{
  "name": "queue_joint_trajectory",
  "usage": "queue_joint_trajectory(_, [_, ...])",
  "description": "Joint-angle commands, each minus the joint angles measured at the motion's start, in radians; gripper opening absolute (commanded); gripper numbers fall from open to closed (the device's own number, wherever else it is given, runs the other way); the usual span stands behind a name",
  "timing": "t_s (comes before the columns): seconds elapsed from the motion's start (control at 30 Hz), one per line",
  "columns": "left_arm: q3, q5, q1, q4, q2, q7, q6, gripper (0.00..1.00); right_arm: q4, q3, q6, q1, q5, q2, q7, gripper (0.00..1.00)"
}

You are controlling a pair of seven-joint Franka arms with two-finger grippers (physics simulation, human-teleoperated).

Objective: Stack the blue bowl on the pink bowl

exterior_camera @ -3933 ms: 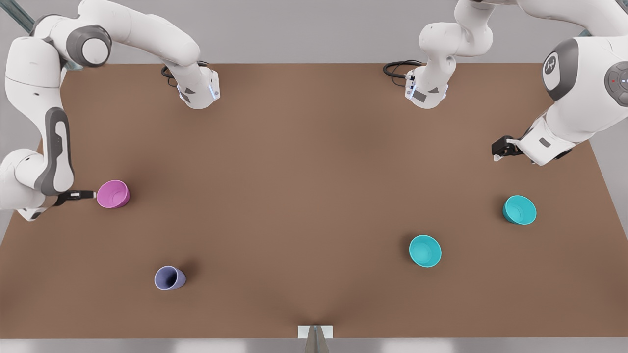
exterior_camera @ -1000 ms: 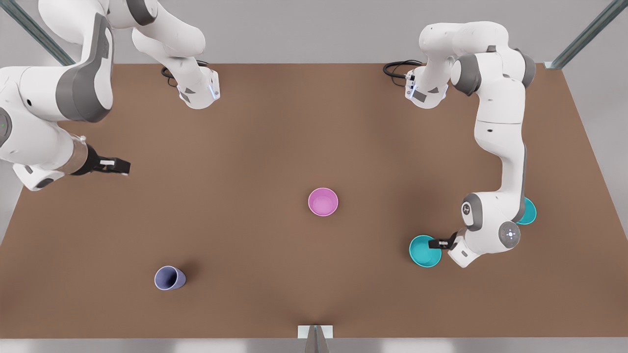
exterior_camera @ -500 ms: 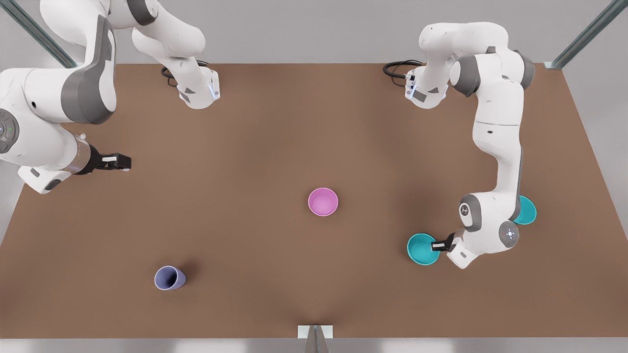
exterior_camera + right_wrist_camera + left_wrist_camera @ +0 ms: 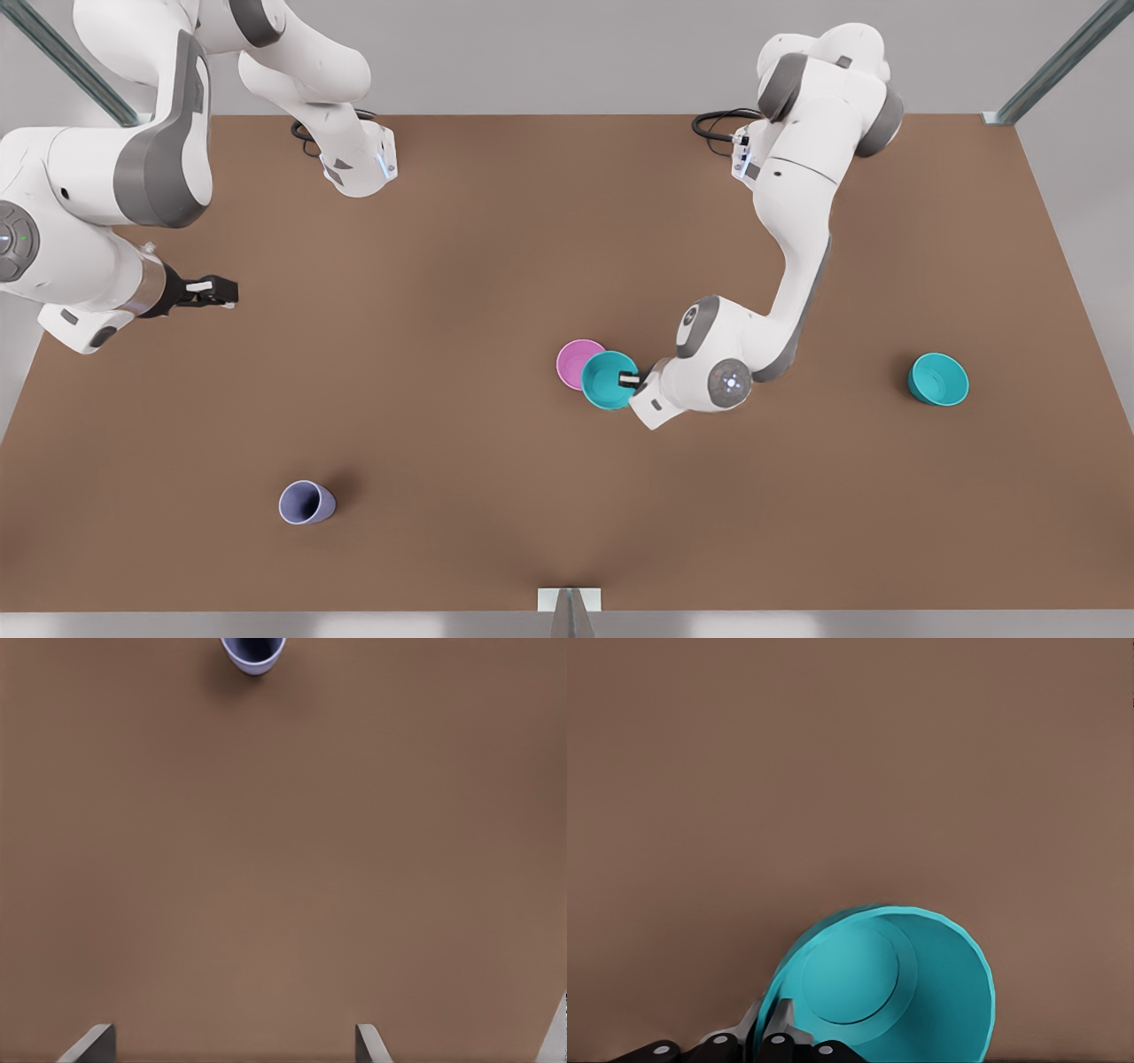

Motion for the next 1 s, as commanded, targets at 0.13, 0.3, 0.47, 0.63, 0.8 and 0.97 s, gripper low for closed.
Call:
queue_joint_trajectory(0.13, [-0.023, -0.019, -0.044, 0.002, 0.018, -0.675, 0.015, 0.21, 0.001, 0.001, -0.001, 0.008, -0.01, 0.001, -0.049, 1.0])
queue_joint_trajectory(0.3, [-0.023, -0.016, -0.048, -0.01, 0.018, -0.672, 0.042, 0.21, -0.001, 0.001, -0.002, 0.014, -0.012, 0.001, -0.049, 1.0])
queue_joint_trajectory(0.47, [-0.023, -0.008, -0.05, -0.041, 0.004, -0.663, 0.03, 0.21, -0.001, 0.001, -0.002, 0.015, -0.015, 0.003, -0.049, 1.0])
queue_joint_trajectory(0.63, [-0.023, -0.008, -0.055, -0.078, -0.016, -0.67, 0.028, 0.21, 0.001, 0.001, -0.002, 0.02, -0.027, 0.01, -0.051, 1.0])
queue_joint_trajectory(0.8, [-0.016, 0.005, -0.058, -0.078, -0.047, -0.649, -0.056, 1.0, -0.001, 0.001, -0.002, 0.02, -0.027, 0.01, -0.051, 1.0])
queue_joint_trajectory(0.97, [0.372, 0.308, -0.044, 0.217, -0.3, 0.182, -0.757, 1.0, 0.004, 0.001, -0.002, 0.018, -0.025, 0.01, -0.051, 1.0])
